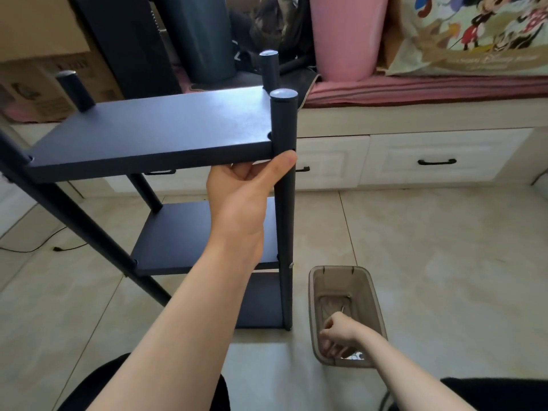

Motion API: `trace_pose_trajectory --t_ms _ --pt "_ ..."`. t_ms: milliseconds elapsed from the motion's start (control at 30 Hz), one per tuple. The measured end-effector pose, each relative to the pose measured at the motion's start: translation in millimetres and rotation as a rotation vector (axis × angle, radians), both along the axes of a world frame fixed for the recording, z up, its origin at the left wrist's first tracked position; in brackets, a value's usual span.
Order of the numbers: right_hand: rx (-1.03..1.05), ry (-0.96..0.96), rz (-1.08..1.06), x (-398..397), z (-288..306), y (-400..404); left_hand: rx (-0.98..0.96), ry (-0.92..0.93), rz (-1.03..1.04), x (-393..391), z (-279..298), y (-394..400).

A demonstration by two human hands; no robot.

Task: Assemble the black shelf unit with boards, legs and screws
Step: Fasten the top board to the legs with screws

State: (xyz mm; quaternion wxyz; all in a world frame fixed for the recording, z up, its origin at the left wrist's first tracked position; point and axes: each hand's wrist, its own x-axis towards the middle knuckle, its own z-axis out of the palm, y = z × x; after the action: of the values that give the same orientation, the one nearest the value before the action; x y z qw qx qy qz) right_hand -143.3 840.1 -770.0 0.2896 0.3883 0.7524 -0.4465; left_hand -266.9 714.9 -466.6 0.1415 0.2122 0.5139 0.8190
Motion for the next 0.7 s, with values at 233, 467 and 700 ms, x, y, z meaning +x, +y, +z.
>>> trace_pose_trajectory --t_ms 233,467,700 --pt "0.305 -0.042 0.053 -8 -22 31 0.014 -0.024 -0.011 -2 -2 0" --pt "0.314 -0.024 -0.057 -23 -60 52 -0.014 0.027 0.006 -4 -2 2" --pt "0.394 -0.002 0.067 -25 -84 61 -0.029 0.084 -0.027 -8 -5 1"
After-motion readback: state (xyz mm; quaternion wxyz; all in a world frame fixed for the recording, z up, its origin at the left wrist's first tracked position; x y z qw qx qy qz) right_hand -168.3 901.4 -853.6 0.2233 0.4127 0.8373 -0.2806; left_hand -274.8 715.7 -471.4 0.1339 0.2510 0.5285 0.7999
